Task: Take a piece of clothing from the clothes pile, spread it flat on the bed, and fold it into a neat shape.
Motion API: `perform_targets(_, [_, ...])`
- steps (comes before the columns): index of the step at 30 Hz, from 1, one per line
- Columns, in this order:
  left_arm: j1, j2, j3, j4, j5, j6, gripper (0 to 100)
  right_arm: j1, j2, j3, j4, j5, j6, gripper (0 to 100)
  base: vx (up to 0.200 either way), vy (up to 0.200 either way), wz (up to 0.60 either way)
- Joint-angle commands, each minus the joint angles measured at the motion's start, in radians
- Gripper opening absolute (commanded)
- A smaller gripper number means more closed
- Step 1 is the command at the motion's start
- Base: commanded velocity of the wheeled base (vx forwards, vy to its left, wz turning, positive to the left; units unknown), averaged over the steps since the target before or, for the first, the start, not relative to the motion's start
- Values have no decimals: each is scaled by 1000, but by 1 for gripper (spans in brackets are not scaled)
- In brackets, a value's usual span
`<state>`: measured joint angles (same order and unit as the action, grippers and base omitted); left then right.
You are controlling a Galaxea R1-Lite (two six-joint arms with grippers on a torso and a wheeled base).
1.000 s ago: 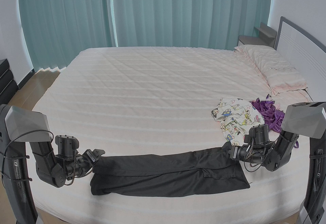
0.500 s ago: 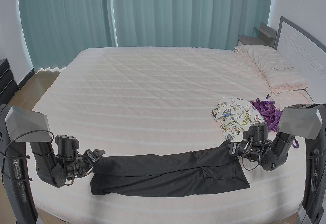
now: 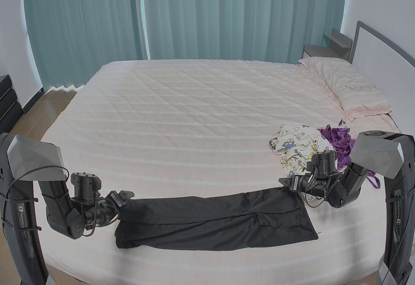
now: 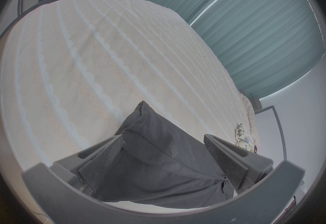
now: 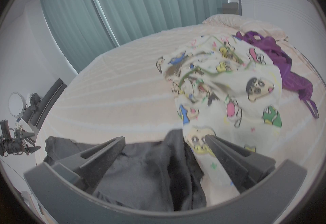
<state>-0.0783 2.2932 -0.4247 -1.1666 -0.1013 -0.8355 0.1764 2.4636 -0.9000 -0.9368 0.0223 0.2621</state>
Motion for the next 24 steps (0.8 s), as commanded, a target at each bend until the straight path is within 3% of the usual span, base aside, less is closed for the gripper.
perform_targets(1, [0, 2, 0, -1, 0, 0, 100, 15, -29, -57, 6, -4, 0, 100, 0, 0, 0])
perform_targets(10, [-1, 0, -2, -1, 0, -2, 100, 147, -17, -137, 110, -18, 0, 100, 0, 0, 0])
perform_targets(24, [-3, 0, -2, -2, 0, -7, 100, 156, 9, -194, 240, -32, 0, 100, 0, 0, 0])
